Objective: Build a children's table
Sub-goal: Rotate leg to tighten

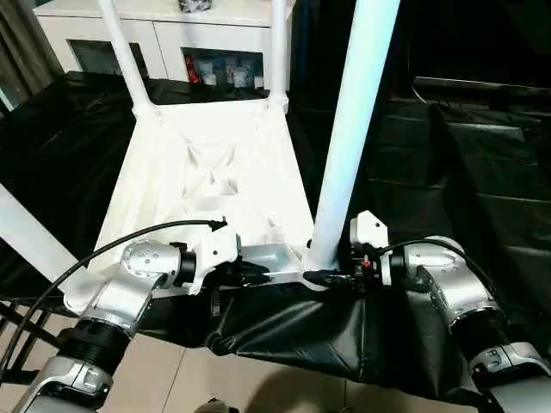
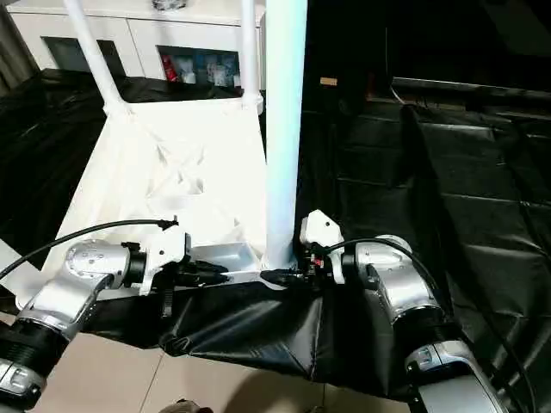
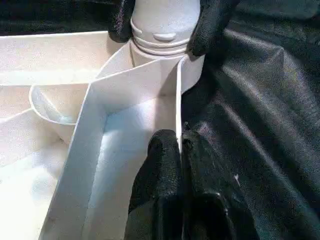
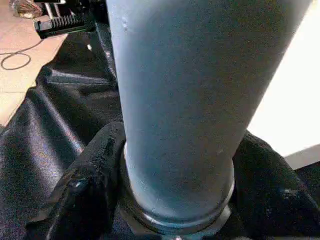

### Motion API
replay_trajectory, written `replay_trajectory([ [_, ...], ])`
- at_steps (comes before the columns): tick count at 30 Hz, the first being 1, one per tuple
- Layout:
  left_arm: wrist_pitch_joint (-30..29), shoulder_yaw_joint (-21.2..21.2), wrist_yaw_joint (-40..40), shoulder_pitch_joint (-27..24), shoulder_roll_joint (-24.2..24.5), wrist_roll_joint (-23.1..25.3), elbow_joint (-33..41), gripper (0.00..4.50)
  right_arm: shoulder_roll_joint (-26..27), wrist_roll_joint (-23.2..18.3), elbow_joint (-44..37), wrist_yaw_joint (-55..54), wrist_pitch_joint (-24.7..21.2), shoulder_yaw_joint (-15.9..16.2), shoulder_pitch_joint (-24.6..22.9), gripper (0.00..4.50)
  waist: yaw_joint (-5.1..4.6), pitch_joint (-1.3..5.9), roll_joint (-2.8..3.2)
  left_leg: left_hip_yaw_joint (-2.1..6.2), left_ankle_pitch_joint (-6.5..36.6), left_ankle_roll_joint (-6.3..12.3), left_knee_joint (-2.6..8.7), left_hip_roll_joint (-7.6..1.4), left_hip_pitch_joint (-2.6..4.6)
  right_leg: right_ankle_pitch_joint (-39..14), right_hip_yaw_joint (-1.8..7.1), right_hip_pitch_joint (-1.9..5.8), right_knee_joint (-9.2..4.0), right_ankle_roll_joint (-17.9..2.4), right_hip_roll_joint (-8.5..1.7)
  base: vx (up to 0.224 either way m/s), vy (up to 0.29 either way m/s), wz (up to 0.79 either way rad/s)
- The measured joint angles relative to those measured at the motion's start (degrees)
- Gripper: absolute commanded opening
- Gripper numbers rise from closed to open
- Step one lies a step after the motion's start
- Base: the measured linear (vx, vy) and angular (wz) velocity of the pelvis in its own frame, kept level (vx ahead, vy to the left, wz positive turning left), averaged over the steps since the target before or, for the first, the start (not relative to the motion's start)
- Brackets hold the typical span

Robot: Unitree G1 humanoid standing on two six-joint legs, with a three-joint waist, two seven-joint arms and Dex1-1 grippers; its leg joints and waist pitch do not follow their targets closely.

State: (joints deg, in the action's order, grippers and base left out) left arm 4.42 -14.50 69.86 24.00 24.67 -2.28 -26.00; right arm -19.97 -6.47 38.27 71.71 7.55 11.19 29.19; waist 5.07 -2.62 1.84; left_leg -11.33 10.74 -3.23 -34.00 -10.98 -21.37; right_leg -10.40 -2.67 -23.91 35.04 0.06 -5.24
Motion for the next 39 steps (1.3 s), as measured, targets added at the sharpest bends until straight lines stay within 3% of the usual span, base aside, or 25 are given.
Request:
replay_trajectory([
  [7, 0.5, 0.1, -3.3, 0.2, -0.9, 1.0, -1.0, 0.00, 1.8, 0.5, -1.7, -6.5, 0.0, -1.3, -2.5, 2.70, -0.14, 0.02, 0.02, 0.00, 0.0, -0.02, 0.00, -0.01, 0.25, 0.0, 0.02, 0.21, 0.02, 0.0, 0.02, 0.000, 0.000, 0.00],
  [9, 0.0, 0.2, -8.0, 1.3, -3.3, 2.8, -2.7, 0.00, 5.2, 1.5, -1.3, -15.4, -0.1, -3.4, -3.7, 2.70, -0.44, 0.05, -0.07, 0.01, 0.0, -0.03, 0.02, -0.01, 0.43, 0.1, 0.02, 0.47, -0.02, -0.1, 0.02, 0.000, 0.000, 0.00],
  [12, -1.7, 0.3, -15.3, 3.2, -6.7, 5.7, -4.8, 0.00, 10.5, 2.7, 0.7, -31.0, -0.1, -6.5, -3.8, 2.70, -1.64, 0.03, -0.14, 0.03, 0.0, -0.04, 0.01, 0.09, 0.60, -0.1, 0.06, 0.48, -0.11, 0.2, -0.02, 0.000, 0.000, 0.00],
  [18, -3.3, -0.4, -24.7, 3.7, -11.7, 10.1, -5.3, 0.00, 19.0, 5.9, 1.1, -52.8, -1.0, -9.4, -4.0, 2.69, -2.11, 0.08, -0.09, 0.05, 0.0, -0.04, 0.09, 0.14, 0.81, -0.1, 0.08, 0.60, -0.25, 0.2, -0.03, 0.000, 0.000, 0.00],
  [22, -3.4, -0.5, -25.7, 3.7, -12.9, 10.9, -5.5, 0.00, 19.1, 6.7, 0.1, -54.4, -0.6, -9.4, -5.1, 2.69, -2.00, 0.25, 0.19, 0.06, 0.0, -0.04, 0.25, 0.21, 0.86, -0.1, 0.12, 0.78, -0.57, 0.3, -0.03, 0.000, 0.000, 0.00],
  [23, -3.4, -0.5, -25.8, 3.7, -12.9, 10.9, -5.5, 0.00, 19.1, 6.7, 0.0, -54.4, -0.5, -9.4, -5.1, 3.24, -2.02, 0.27, 0.23, 0.05, 0.0, -0.04, 0.36, 0.26, 0.85, -0.1, 0.15, 0.80, -0.70, 0.2, -0.03, 0.000, 0.000, 0.00],
  [28, -3.2, -0.6, -25.9, 3.7, -13.1, 11.0, -5.3, 0.00, 18.7, 6.3, -0.2, -53.4, -0.5, -9.5, -5.1, 3.67, -2.02, 0.28, 0.25, 0.04, 0.0, -0.03, 0.39, 0.31, 0.81, -0.1, 0.23, 0.81, -0.78, 0.2, -0.03, 0.000, 0.000, 0.00],
  [32, -2.6, -0.5, -24.4, 3.3, -12.3, 10.7, -4.3, 0.00, 13.8, 5.6, -2.3, -43.9, -1.4, -8.0, -5.0, 4.02, -1.97, 0.24, 0.22, 0.05, 0.0, -0.03, 0.39, 0.26, 0.60, 0.0, 0.18, 0.76, -0.80, 0.2, -0.02, 0.000, 0.000, 0.00],
  [39, -1.4, -0.1, -17.9, 1.0, -8.2, 7.4, -1.0, 0.00, 5.8, 3.6, -3.3, -27.1, -3.1, -5.6, -2.3, 4.02, -1.66, 0.22, 0.13, 0.05, 0.0, -0.03, 0.47, 0.05, 0.37, 0.0, -0.04, 0.62, -0.57, 0.2, 0.03, 0.000, 0.000, 0.00],
])
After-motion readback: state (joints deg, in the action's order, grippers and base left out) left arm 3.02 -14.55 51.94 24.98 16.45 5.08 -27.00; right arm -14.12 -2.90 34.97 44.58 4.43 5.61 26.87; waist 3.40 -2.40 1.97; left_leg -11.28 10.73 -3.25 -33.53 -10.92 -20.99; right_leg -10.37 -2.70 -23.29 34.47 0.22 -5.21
